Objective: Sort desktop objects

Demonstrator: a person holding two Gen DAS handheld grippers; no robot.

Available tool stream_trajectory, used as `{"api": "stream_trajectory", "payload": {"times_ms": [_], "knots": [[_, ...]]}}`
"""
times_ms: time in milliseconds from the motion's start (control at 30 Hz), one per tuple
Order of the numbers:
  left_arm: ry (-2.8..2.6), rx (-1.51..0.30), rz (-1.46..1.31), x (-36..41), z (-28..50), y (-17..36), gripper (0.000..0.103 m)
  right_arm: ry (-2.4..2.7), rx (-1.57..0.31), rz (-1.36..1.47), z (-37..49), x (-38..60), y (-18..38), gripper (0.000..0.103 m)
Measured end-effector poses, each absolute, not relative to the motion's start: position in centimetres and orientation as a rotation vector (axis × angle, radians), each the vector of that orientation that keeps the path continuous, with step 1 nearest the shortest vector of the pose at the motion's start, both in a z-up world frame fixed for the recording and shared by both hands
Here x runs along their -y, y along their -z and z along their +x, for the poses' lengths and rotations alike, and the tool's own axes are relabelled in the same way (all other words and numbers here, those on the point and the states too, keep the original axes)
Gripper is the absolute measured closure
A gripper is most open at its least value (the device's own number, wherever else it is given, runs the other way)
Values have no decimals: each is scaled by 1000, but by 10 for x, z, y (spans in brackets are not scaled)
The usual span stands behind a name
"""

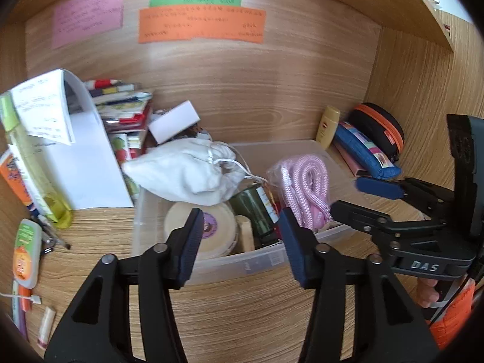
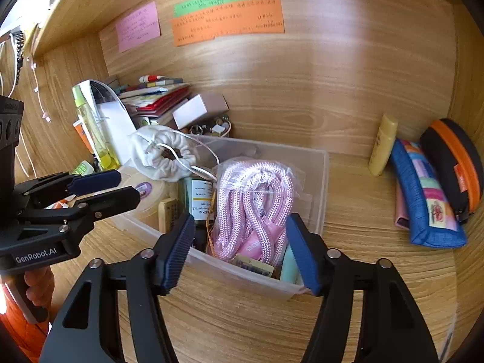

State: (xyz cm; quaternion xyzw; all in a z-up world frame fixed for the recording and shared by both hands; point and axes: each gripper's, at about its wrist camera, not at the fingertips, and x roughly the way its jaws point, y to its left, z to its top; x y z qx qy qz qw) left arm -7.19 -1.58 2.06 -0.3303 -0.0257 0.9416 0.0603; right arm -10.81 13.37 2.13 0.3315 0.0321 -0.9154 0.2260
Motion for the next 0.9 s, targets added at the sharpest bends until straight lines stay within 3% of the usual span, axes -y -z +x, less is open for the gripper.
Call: {"api": "stream_trajectory", "payload": {"times_ms": [67, 133, 233, 300, 400, 533, 900], "knots": [[-2866, 73, -986, 18, -67, -22, 44, 2533, -95, 894, -102, -135, -25, 30], [-2883, 71, -975, 20, -62, -24, 42, 2534, -105, 881, -95, -135, -29, 30], [-2899, 74, -972, 23, -55, -26, 29, 2538, -119, 867, -86, -135, -34, 28], [-2903, 78, -968, 25, -49, -27, 29, 2539, -123, 853, -80, -134, -37, 22], [-2907, 88, -979, 27, -42, -27, 29, 2537, -131, 834, -70, -133, -43, 20], [-2917, 138, -982, 32, -32, -26, 13, 2524, -131, 826, -57, -133, -47, 20], [-2982, 103, -954, 30, -9, -20, 7, 2531, -93, 842, -35, -138, -43, 20]]}}
